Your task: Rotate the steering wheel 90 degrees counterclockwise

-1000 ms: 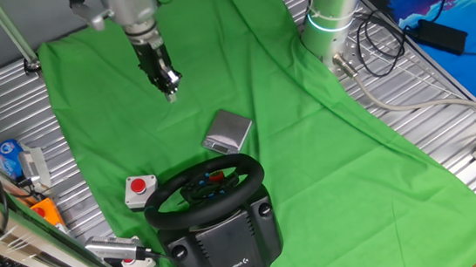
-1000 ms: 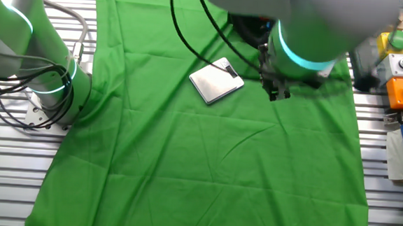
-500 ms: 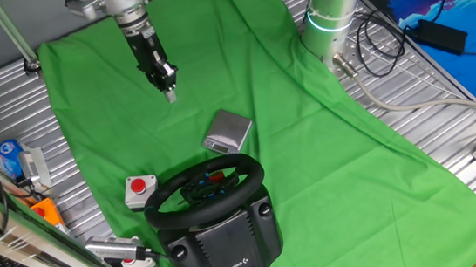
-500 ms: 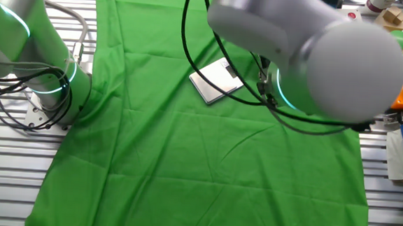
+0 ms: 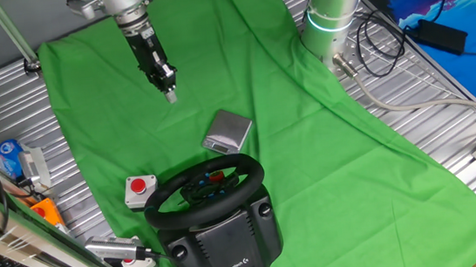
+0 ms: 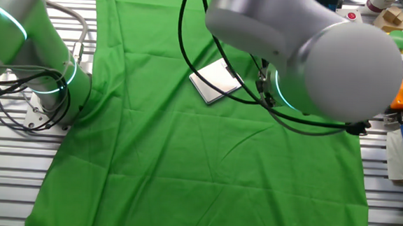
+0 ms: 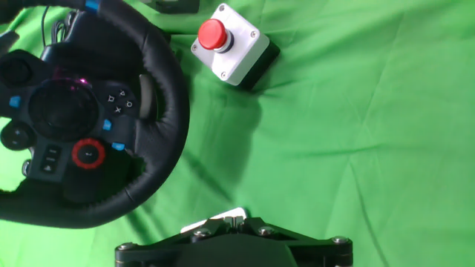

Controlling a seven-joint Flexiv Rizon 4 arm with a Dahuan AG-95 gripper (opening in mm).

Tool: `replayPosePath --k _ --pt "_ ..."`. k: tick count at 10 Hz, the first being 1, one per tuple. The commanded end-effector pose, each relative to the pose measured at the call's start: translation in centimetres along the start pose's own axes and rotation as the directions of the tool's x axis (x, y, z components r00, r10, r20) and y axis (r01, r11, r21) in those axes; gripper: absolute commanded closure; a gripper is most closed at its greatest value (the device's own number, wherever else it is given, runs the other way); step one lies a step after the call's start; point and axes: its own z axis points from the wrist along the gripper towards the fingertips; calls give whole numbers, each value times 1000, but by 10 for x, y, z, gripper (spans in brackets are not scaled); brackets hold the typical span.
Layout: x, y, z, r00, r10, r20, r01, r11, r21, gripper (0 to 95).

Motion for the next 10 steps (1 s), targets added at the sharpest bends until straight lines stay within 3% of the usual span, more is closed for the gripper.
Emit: replayPosePath --k 1,6,9,10 --pt "-1 0 0 1000 1 3 -1 1000 -24 950" --pt "-1 0 0 999 19 38 -16 998 -58 950" --pt "-1 0 0 999 29 37 -27 998 -51 950" --pt "-1 0 0 999 21 27 -20 999 -36 950"
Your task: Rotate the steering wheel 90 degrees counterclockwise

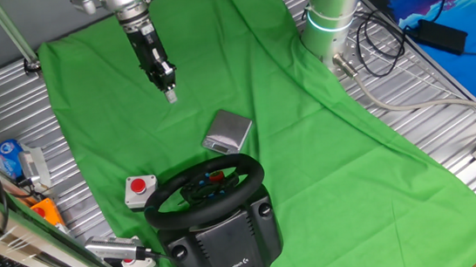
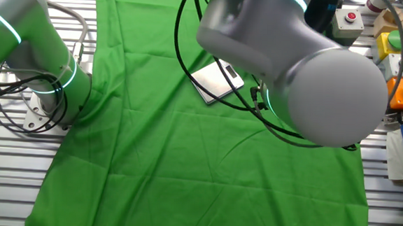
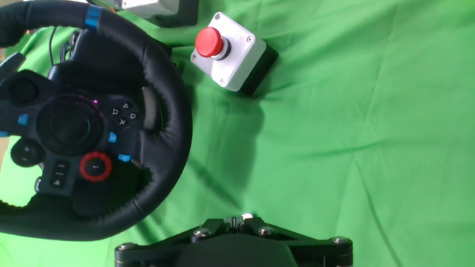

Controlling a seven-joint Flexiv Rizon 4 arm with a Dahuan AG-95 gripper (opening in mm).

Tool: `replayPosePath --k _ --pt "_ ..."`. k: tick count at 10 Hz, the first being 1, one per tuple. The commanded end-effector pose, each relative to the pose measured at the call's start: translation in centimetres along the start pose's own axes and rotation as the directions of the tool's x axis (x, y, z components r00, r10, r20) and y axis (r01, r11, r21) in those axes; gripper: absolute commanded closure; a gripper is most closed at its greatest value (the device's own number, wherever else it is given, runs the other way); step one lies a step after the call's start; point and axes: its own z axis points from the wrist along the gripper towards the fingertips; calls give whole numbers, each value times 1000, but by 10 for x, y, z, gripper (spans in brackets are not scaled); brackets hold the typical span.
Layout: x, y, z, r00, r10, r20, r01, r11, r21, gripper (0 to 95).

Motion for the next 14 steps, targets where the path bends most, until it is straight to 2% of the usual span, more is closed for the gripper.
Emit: replayPosePath --k 1,2,6,14 --pt "0 0 0 999 -30 -37 33 997 69 950" --pt "0 0 0 997 -52 -61 60 990 131 950" --pt "0 0 0 995 -62 -79 75 982 171 950" --pt "0 0 0 993 -79 -85 92 983 160 950"
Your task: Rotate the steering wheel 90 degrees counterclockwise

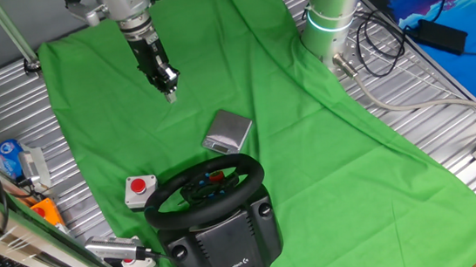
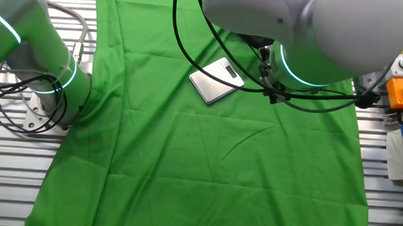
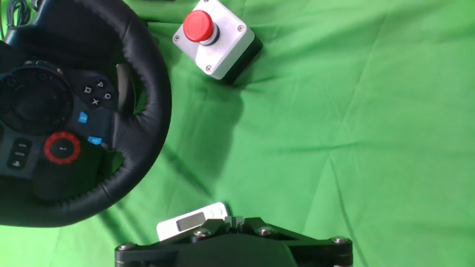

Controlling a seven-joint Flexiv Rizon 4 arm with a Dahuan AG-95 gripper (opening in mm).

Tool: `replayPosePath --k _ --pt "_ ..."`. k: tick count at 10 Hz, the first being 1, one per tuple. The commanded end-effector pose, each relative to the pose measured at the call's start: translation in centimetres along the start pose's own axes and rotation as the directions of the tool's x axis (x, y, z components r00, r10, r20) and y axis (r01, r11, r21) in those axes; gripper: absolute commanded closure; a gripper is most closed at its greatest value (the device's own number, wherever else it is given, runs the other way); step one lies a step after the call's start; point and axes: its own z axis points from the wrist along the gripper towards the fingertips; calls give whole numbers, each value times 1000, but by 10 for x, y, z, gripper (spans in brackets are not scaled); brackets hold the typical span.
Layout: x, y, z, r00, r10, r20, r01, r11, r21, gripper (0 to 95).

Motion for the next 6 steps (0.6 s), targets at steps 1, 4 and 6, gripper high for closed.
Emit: replayPosePath --k 1,4,6 --pt "0 0 -1 1000 -2 -6 2 1000 -3 950" --pt "0 0 -1 999 -35 -32 35 999 -18 950" --pt "0 0 -1 997 -54 -46 53 998 -24 950"
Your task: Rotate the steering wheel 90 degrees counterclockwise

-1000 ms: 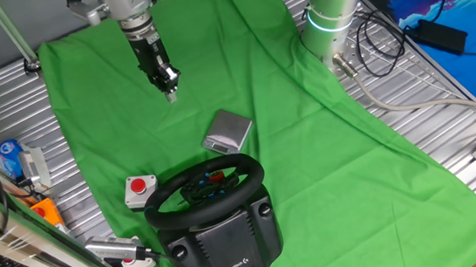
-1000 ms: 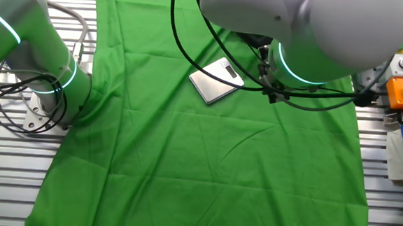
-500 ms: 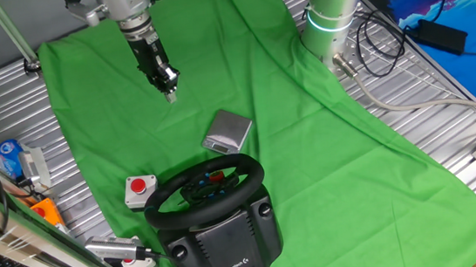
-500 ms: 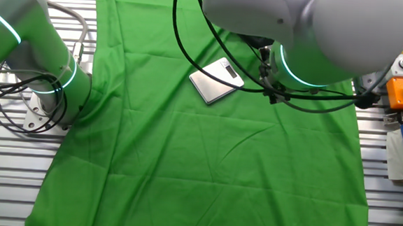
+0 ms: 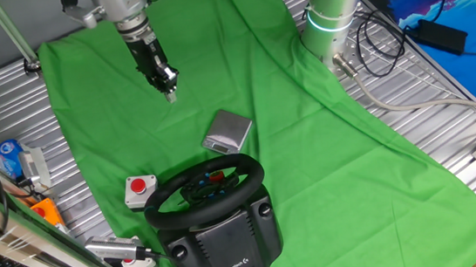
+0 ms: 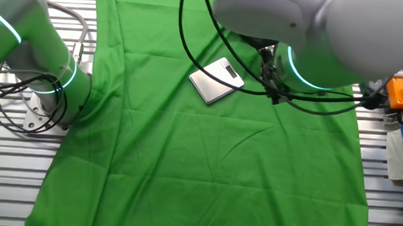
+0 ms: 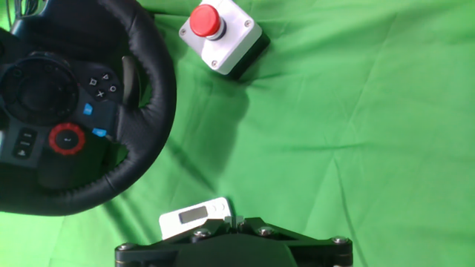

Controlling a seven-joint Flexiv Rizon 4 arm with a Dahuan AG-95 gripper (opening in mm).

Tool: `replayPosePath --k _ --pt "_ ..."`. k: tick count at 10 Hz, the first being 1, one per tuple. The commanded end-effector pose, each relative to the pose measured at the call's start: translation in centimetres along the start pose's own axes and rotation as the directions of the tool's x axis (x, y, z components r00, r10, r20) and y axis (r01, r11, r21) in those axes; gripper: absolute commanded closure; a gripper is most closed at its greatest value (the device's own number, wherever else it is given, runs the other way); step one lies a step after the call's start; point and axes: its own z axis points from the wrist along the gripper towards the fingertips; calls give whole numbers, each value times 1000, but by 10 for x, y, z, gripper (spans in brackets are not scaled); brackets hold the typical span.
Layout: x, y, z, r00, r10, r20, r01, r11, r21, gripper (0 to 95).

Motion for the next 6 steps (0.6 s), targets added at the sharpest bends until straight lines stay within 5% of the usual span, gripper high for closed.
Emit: replayPosePath --k 1,6 --pt "1 1 0 999 -26 -24 26 1000 -8 950" --pt "1 1 0 994 -100 -52 99 995 -28 950"
